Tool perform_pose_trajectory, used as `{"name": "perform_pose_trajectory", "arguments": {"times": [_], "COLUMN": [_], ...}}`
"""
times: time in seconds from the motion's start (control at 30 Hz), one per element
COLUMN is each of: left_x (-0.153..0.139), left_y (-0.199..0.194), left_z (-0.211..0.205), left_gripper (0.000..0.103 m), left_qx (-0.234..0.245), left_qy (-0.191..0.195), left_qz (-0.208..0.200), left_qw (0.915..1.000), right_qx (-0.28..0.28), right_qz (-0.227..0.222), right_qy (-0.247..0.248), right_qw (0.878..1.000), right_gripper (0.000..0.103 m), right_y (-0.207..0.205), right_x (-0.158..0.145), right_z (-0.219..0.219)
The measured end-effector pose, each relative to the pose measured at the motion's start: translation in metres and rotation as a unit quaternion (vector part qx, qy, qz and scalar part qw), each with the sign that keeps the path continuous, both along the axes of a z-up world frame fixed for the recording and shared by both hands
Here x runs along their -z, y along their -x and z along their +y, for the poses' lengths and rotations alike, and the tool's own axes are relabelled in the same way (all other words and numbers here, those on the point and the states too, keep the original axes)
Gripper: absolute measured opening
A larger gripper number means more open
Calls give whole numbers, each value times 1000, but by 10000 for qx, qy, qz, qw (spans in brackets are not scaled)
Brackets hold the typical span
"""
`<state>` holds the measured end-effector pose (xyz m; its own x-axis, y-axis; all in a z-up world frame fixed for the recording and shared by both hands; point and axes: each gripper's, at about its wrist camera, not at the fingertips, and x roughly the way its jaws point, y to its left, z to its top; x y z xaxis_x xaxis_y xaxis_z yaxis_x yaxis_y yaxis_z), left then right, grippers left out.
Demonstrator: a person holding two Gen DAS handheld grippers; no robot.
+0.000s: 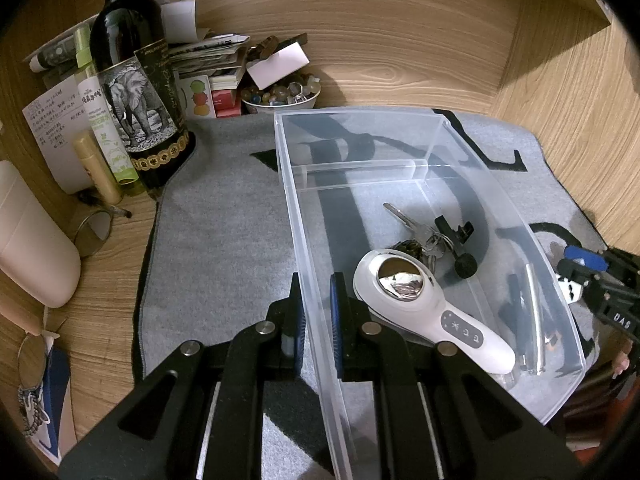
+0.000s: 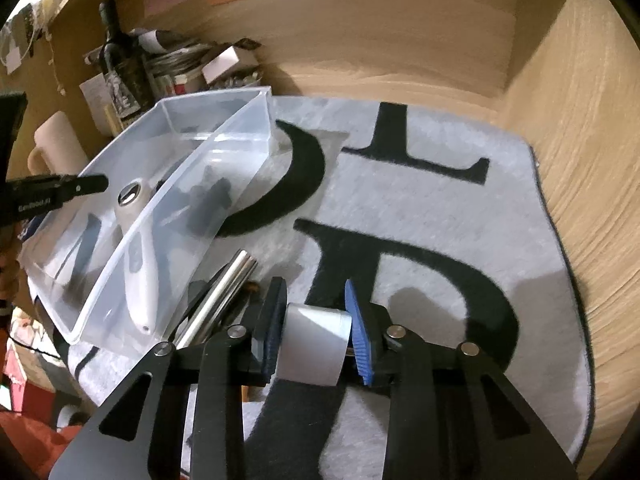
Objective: Organize rigid objects
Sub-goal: 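Move the right tool to the white square adapter and grasp it, then carry the white adapter over the box with the right tool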
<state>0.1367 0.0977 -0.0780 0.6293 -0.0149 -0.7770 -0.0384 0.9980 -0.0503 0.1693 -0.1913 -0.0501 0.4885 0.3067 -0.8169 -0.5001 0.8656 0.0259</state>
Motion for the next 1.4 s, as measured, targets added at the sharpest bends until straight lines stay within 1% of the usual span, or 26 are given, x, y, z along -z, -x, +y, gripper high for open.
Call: {"name": "perform_pose_trajectory", "arguments": {"times": [0.13, 0.33, 0.57, 0.83, 0.93, 1.07, 1.4], "left_x": [0, 0, 0, 0, 0, 0, 0], "left_y": [0, 0, 0, 0, 0, 0, 0], "left_z": [0, 0, 0, 0, -1, -1, -3], "left_gripper": [10, 10, 10, 10, 10, 10, 10], "left_qx": [-6, -5, -6, -7, -5, 0, 22], "left_qy": [13, 18, 13, 17, 18, 38, 81], "left_qz": [-1, -1, -3, -4, -5, -10, -29], "left_qw": [10000, 10000, 10000, 10000, 10000, 10000, 10000], "right_qx": [25, -46, -349, -840, -1006, -1202, -1488], "right_qz": [-150, -498, -910, -1148, -1138, -1030, -571], "right_qy": [-50, -123, -317, -569, -586, -521, -187], "right_qw": [9999, 9987, 9947, 9882, 9867, 9860, 9870], "right_gripper": [28, 28, 28, 28, 28, 28, 28], "right_y": [-2, -6, -5, -4, -5, -7, -16], "right_x": [-11, -34, -63, -83, -83, -75, -43], "right_z": [0, 8, 29, 68, 82, 100, 129]}}
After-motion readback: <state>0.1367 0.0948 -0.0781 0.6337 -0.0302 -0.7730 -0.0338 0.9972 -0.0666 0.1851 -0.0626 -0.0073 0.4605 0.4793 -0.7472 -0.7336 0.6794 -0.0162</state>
